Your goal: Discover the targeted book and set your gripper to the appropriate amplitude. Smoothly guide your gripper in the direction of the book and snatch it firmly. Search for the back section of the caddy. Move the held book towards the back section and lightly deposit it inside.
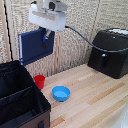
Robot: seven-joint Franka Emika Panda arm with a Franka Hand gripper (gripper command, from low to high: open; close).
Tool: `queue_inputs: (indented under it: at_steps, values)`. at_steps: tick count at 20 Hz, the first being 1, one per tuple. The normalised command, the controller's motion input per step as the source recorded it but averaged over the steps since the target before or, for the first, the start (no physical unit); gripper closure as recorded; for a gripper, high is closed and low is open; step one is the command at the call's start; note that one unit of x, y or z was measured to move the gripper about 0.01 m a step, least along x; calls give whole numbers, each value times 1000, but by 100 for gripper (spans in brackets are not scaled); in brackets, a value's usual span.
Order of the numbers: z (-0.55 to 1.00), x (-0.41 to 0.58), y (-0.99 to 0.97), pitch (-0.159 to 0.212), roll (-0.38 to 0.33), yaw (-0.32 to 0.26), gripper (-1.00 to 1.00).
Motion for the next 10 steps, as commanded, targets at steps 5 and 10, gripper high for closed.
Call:
queue_inputs:
  at_steps: [5, 10]
  values:
    - [708, 436, 740, 136, -35, 0, 100]
    - [634, 397, 754, 148, -17, 0, 100]
